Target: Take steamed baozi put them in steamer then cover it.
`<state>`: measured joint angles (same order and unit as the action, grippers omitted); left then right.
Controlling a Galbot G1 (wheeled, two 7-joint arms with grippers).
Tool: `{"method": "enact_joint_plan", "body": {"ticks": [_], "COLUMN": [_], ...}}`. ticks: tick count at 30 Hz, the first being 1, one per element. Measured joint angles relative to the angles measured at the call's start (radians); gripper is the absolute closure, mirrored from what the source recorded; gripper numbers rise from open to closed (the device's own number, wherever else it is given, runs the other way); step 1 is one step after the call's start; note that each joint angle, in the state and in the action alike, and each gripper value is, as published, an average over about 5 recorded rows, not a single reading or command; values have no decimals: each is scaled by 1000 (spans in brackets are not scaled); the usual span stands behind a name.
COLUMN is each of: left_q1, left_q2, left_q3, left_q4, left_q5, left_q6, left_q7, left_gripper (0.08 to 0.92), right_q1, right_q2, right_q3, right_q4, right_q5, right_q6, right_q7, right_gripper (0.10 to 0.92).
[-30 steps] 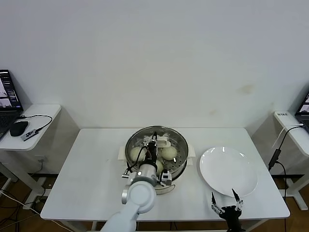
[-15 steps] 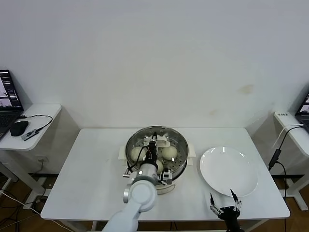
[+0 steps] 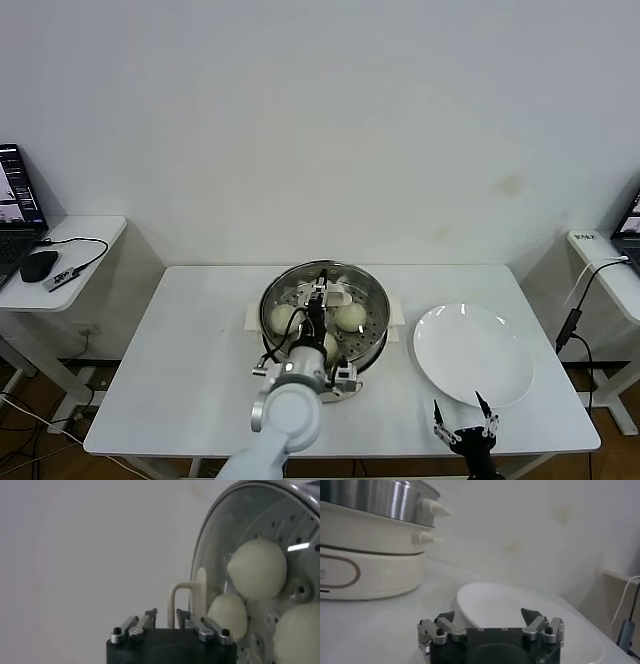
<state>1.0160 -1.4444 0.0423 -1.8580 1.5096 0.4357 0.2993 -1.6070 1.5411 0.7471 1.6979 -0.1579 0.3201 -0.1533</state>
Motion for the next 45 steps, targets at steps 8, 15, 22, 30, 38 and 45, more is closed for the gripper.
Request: {"method": "enact_joint_plan", "body": {"ticks": [8, 15, 22, 30, 38, 45], "left_q1": [98, 251, 411, 584, 725, 801], "left_q2": [63, 135, 176, 176, 145, 121], "left_q3": [-22, -83, -256, -443, -519, -551], "left_q4": [-140, -306, -350, -327, -287, -271], "left_q5": [-41, -180, -554, -1087, -1464, -1609], "left_q6": [-28, -82, -205, -361, -489, -550], "left_q7": [-29, -86, -231, -388, -476, -501], "left_gripper": [251, 179, 177, 177, 177, 177], "right_q1": [-5, -12, -38, -104, -184, -237], "right_q2": [-2, -5, -37, -124, -226, -273], "right_q3": [0, -6, -29, -74, -98, -121], "right_q4": [0, -1, 27, 112, 212, 288], "right_q5": [1, 5, 35, 124, 242, 293], "right_q6": [-1, 4, 5, -36, -114, -170], "right_q7": [0, 0, 2, 13, 52, 88], "right_gripper": [203, 203, 203, 203, 203, 203]}}
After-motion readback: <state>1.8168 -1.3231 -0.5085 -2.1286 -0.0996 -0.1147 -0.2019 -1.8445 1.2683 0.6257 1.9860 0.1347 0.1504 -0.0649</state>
